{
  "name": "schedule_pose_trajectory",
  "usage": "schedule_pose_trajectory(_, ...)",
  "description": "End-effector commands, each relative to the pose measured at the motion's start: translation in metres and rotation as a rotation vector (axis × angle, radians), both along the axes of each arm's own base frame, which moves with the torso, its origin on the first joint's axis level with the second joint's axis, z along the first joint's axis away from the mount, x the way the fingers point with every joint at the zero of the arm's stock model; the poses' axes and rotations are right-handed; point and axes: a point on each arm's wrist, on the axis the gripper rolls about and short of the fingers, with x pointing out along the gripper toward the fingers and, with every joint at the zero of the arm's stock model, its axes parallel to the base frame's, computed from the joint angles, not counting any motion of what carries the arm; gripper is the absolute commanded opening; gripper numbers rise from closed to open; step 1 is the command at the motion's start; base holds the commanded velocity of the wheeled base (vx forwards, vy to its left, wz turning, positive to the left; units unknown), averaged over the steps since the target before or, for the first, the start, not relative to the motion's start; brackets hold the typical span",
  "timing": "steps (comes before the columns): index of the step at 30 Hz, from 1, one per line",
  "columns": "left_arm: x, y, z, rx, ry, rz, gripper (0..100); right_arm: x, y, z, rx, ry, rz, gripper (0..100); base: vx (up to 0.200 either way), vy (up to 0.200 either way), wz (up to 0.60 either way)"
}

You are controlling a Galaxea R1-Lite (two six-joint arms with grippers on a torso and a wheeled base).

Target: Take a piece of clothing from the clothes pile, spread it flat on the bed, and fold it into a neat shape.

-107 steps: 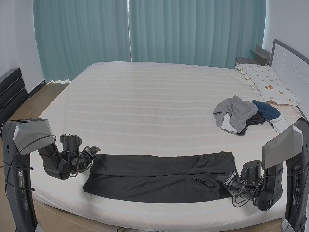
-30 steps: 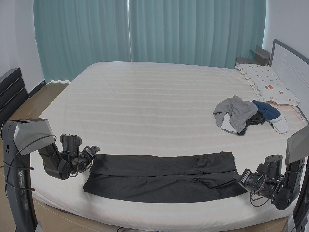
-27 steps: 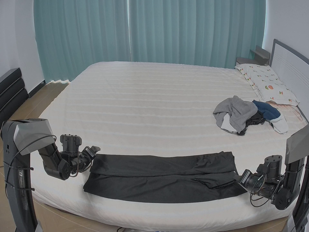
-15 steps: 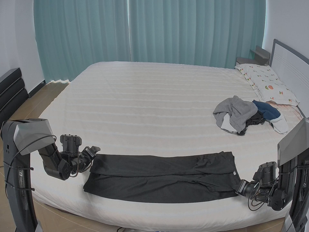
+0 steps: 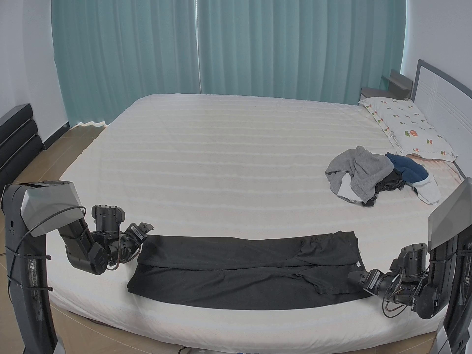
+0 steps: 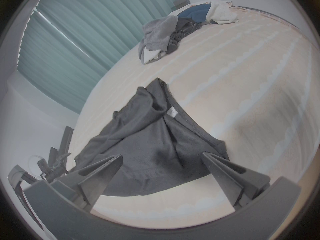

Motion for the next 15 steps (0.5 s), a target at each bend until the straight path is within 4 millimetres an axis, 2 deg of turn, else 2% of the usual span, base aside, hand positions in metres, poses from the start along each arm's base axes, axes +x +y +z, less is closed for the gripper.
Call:
schedule_pose_trajectory(1,0.0,0.0,0.0,0.0,-0.001,0.0,100,0.001,-0.004,0.016,0.029,-0.071,-0.019,100,0.0,0.0,0.0)
schedule_pose_trajectory(7,0.0,0.0,0.002,-0.005,-0.005,0.001,100,0.016,-0.011,0.014,0.134,-0.091,-0.052,100,0.0,0.0,0.0)
schedule_pose_trajectory(12,-0.001,0.0,0.003,-0.005,-0.005,0.001,100,0.017,-0.022,0.019,0.214,-0.099,-0.033,100,0.0,0.0,0.0)
schedule_pose_trajectory(15,-0.003,0.001,0.011,-0.005,-0.008,-0.001,100,0.019,-0.03,0.02,0.223,-0.111,-0.056,100,0.0,0.0,0.0)
